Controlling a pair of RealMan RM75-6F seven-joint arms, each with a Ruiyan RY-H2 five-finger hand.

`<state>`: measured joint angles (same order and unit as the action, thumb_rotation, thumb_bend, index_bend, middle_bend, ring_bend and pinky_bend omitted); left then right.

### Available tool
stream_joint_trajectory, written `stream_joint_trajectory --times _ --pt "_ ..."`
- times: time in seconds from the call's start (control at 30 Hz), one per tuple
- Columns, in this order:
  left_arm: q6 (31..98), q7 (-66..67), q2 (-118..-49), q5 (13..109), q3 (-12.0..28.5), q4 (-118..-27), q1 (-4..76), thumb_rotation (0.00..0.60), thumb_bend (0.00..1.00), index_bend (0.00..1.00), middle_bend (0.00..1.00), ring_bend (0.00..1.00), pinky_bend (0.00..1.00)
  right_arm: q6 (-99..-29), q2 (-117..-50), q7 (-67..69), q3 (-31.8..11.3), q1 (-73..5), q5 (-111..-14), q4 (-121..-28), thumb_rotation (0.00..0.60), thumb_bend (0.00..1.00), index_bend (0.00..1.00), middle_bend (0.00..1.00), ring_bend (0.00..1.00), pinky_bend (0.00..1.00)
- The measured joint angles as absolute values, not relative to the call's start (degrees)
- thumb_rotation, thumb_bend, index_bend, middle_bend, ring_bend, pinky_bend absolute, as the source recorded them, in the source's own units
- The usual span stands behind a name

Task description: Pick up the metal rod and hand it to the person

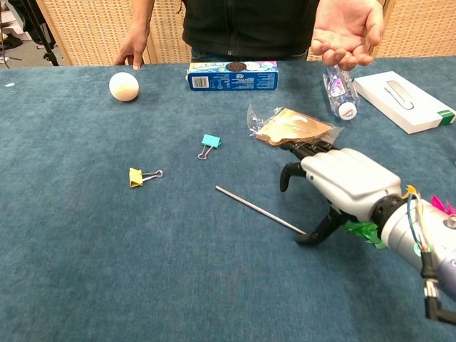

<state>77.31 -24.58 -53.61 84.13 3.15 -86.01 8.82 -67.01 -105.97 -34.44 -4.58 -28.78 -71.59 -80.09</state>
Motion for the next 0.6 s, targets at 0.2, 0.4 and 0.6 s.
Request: stream_joint_trajectory --times 0.2,0.4,0.6 --pt "77.22 -23.99 -53.62 84.00 3.12 -86.43 8.88 0.600 0.13 0.00 0.00 0.00 0.00 -67.05 -105.60 -33.74 -6.37 -29.39 -71.82 -78.43 0.600 0.04 0.34 0.00 0.00 0.00" --pt "77.22 -23.85 -53.59 84.04 3.04 -86.58 8.89 0.600 0.13 0.00 0.00 0.00 0.00 -66.79 -105.36 -34.31 -7.72 -30.20 -71.51 -77.58 0.600 0.04 0.34 0.00 0.00 0.00" --pt "77.11 -24.02 -53.57 83.96 3.05 -86.49 8.93 0.600 0.13 0.00 0.00 0.00 0.00 -66.82 -104.62 -34.08 -8.03 -30.17 -71.30 -79.20 0.600 0.05 0.34 0.00 0.00 0.00"
